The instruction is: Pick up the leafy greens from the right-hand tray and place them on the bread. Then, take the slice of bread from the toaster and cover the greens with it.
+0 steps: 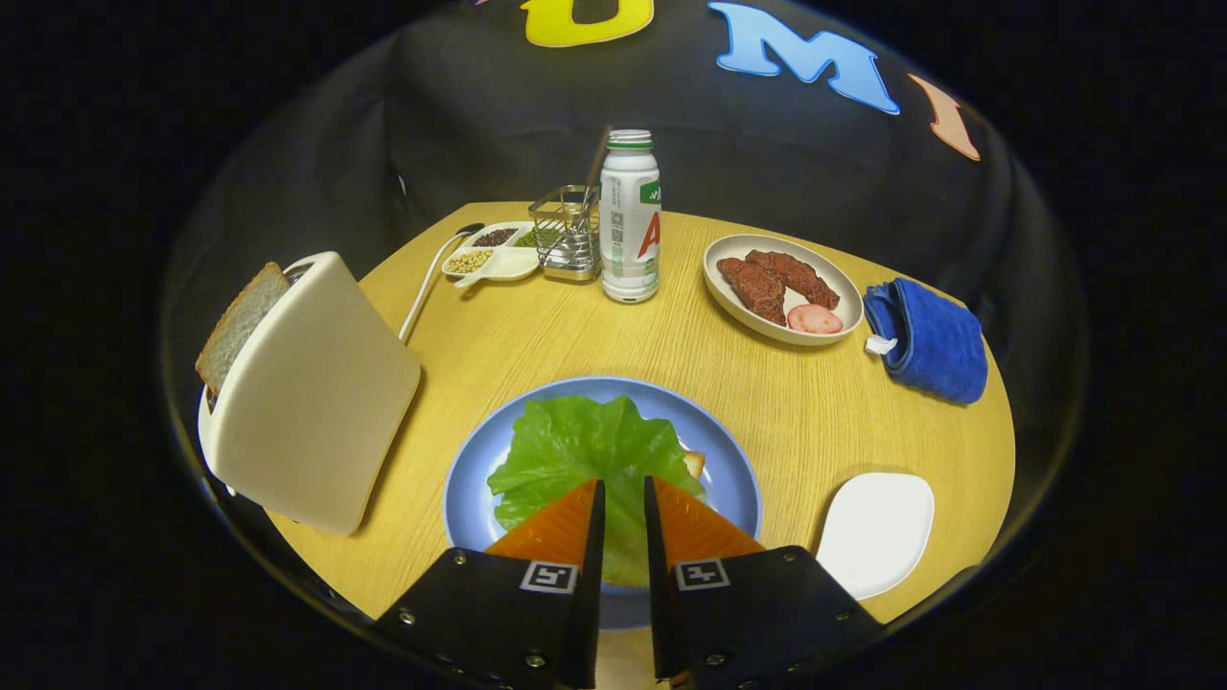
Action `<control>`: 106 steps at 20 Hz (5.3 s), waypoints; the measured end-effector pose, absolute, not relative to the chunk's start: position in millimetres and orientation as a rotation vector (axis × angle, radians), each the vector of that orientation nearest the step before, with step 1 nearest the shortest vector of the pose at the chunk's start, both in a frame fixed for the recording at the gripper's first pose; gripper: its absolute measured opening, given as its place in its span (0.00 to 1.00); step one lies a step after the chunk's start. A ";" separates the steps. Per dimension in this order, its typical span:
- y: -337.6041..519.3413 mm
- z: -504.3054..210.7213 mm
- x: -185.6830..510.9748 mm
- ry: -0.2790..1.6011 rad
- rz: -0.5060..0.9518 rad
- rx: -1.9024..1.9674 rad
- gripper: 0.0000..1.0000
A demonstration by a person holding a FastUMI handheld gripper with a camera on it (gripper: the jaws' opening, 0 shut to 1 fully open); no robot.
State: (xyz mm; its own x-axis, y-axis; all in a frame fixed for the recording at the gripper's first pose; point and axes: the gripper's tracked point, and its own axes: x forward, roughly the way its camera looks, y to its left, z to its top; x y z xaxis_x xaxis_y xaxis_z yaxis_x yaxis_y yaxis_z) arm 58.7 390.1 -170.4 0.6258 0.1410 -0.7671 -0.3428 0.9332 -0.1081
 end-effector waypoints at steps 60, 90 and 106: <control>654.8 -106.3 -16.3 0.195 0.356 -0.175 0.12; 468.5 -47.5 -18.0 0.158 0.291 -0.124 0.02; 436.1 -116.5 4.7 0.257 0.216 -0.059 0.02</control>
State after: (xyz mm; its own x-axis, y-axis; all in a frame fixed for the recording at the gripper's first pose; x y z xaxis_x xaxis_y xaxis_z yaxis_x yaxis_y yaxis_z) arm 4.7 436.1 -116.5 0.9443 0.2044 -0.2580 -0.2193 0.9752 -0.0300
